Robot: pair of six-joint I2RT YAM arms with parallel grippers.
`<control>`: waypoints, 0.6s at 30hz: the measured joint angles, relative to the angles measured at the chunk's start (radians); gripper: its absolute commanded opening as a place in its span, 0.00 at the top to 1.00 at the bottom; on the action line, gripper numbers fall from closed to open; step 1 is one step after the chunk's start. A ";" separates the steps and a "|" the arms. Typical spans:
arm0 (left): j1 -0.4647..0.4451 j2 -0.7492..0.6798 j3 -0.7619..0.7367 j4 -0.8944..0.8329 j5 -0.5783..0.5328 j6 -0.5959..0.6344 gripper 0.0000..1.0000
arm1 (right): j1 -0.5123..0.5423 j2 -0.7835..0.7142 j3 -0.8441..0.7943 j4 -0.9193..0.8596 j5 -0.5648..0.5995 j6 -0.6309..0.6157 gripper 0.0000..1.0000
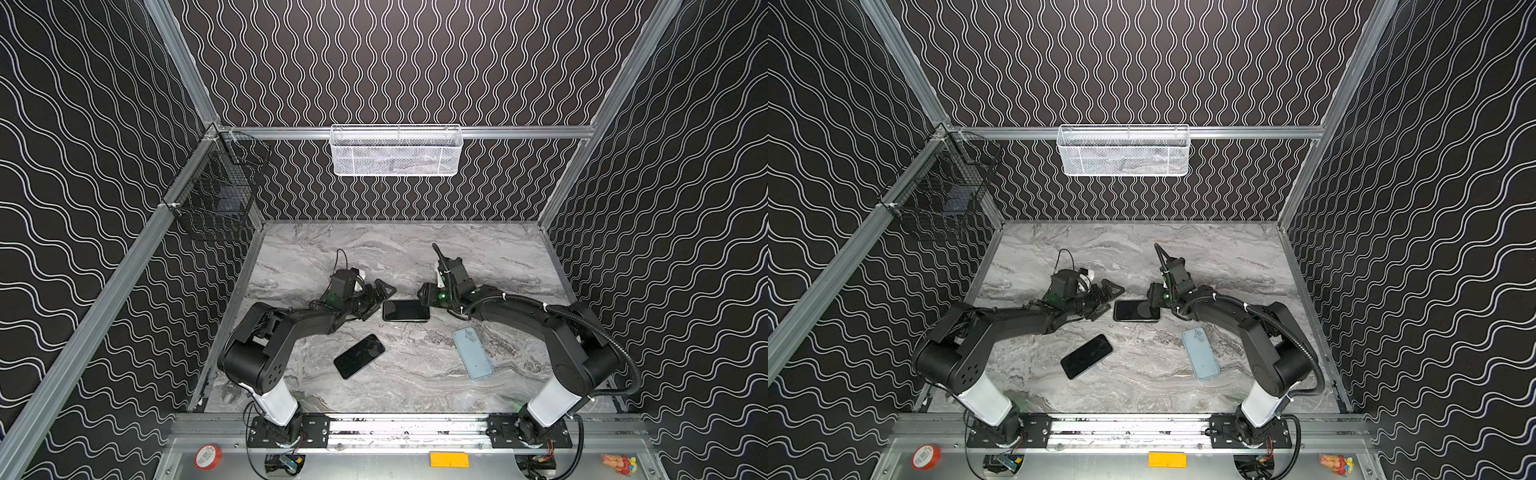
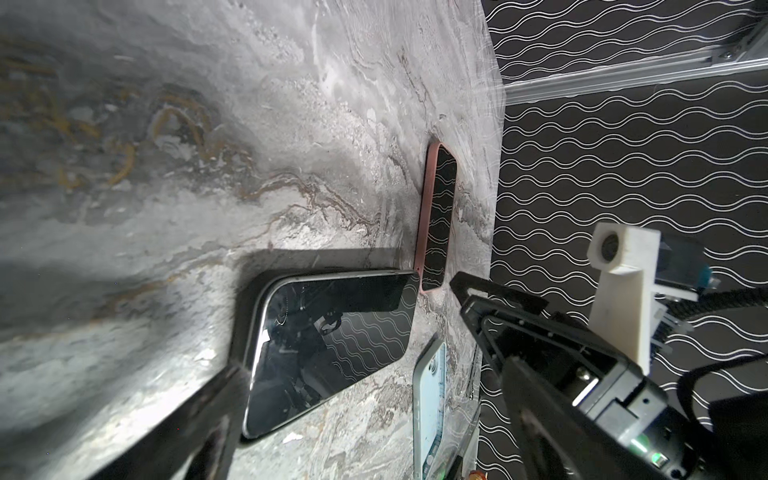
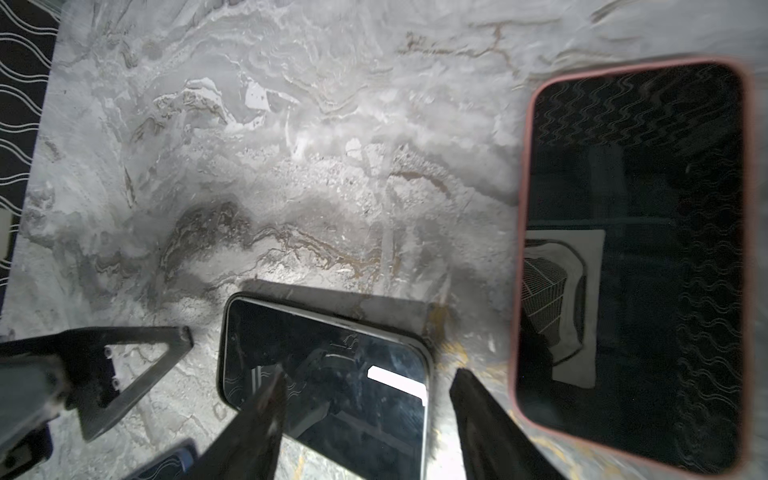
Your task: Put the phone into the phone case
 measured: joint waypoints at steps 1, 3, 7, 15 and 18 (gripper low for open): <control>0.000 0.000 0.000 -0.007 0.000 0.002 0.02 | 0.000 -0.006 0.000 -0.008 0.007 -0.003 0.37; 0.000 0.002 0.002 -0.025 0.001 0.006 0.02 | 0.000 -0.015 -0.001 -0.021 0.016 -0.003 0.39; 0.000 0.010 0.003 -0.053 0.001 0.016 0.02 | 0.000 -0.017 -0.013 -0.046 0.033 -0.003 0.42; 0.000 0.063 0.003 -0.014 0.017 0.006 0.03 | 0.000 0.040 -0.014 -0.048 0.025 -0.005 0.54; 0.000 0.077 0.003 0.018 0.021 0.004 0.03 | 0.002 0.058 -0.004 -0.049 0.010 -0.006 0.59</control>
